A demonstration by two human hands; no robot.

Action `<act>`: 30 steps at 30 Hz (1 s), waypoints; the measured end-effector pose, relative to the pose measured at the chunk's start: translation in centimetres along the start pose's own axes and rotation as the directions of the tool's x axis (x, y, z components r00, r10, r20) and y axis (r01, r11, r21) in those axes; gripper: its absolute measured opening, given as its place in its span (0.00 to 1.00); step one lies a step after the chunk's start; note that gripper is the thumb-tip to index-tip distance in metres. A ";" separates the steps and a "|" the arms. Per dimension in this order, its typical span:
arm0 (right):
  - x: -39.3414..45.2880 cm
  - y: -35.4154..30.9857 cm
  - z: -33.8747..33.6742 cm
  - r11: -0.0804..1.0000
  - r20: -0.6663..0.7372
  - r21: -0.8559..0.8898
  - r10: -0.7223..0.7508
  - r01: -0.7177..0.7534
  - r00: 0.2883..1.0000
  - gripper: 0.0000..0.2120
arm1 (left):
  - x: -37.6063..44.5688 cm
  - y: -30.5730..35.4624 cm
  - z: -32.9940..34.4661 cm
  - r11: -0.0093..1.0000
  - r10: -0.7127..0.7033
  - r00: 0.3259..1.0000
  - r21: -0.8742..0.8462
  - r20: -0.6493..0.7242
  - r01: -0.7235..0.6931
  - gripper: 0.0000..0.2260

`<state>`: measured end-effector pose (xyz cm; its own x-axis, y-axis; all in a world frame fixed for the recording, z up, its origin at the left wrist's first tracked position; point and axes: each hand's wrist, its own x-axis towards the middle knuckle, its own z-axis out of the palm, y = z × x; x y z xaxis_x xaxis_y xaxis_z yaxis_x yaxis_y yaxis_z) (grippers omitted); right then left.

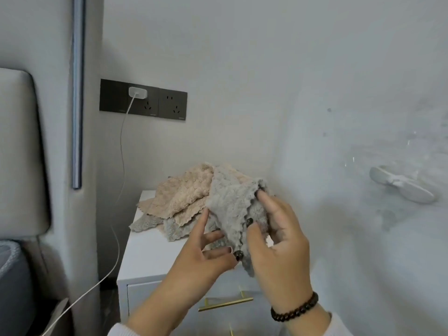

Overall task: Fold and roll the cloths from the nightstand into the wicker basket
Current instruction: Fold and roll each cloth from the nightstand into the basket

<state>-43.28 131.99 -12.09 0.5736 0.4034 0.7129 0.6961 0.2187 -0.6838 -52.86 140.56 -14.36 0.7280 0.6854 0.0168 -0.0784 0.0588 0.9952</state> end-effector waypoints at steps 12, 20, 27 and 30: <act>-0.9 2.2 -4.7 0.762 0.214 0.105 0.610 -0.639 0.763 0.09 | 0.2 -2.8 1.8 0.973 0.161 0.967 0.133 0.198 -0.189 0.15; -0.7 3.0 -4.6 0.720 0.342 0.032 0.644 -0.693 0.685 0.11 | -0.4 -4.0 2.0 0.987 0.078 0.980 0.125 0.184 -0.102 0.20; 0.7 3.9 -4.9 0.687 0.305 0.096 0.668 -0.720 0.679 0.13 | -1.2 -2.9 1.7 0.993 -0.045 0.997 -0.112 -0.068 0.037 0.07; 0.5 3.5 -4.6 0.721 0.383 0.030 0.632 -0.693 0.674 0.17 | -1.2 -3.0 1.1 0.977 -0.097 0.987 -0.204 -0.130 0.069 0.07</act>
<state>-38.60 128.85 -13.43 0.6613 0.7501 -0.0107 0.0914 -0.0947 -0.9913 -52.75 138.74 -17.23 0.6374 0.7650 -0.0925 -0.1649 0.2527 0.9534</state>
